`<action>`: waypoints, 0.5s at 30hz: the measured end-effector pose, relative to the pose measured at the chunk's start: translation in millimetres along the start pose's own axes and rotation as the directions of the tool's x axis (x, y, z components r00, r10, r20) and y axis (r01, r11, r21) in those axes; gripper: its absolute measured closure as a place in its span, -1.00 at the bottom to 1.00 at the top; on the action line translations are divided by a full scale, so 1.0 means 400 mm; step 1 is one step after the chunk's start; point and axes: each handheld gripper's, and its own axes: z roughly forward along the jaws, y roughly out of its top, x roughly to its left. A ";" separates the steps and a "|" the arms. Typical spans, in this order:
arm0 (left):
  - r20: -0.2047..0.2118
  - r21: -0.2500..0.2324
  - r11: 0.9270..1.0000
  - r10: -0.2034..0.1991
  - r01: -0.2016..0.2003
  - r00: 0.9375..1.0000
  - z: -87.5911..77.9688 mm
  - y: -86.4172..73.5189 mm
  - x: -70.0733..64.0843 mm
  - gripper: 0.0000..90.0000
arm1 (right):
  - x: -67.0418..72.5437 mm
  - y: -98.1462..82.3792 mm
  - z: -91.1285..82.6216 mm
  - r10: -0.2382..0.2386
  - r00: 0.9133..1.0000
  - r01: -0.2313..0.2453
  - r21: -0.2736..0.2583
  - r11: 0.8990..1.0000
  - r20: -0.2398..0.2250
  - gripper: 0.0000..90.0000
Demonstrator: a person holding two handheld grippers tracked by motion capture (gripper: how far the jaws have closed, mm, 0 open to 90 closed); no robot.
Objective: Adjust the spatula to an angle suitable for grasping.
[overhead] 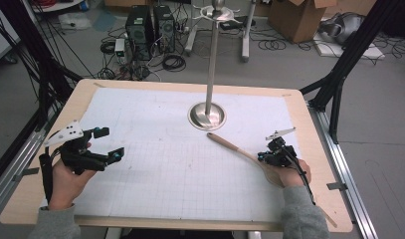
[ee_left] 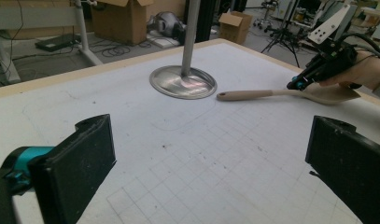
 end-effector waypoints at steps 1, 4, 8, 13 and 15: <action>0.000 0.001 1.000 0.001 -0.001 1.000 0.001 0.000 0.000 -0.96 | 0.001 0.000 -0.001 0.005 1.000 -0.005 0.005 1.000 -0.003 1.00; 0.003 -0.001 1.000 -0.002 0.002 1.000 0.003 0.000 0.000 -0.96 | 0.006 -0.001 -0.002 0.011 1.000 -0.011 0.012 1.000 -0.016 1.00; 0.003 -0.001 1.000 -0.001 0.001 1.000 0.003 0.000 0.001 -0.96 | 0.023 -0.002 -0.007 0.003 1.000 -0.002 0.031 1.000 -0.029 1.00; 0.007 -0.005 1.000 -0.002 0.002 1.000 0.006 0.002 -0.001 -0.96 | 0.053 -0.005 -0.010 0.005 0.999 -0.003 0.046 0.999 -0.038 1.00; 0.009 0.000 1.000 0.001 -0.001 1.000 0.009 0.003 -0.001 -0.96 | 0.067 -0.006 -0.010 -0.008 0.999 0.010 0.048 0.999 -0.043 1.00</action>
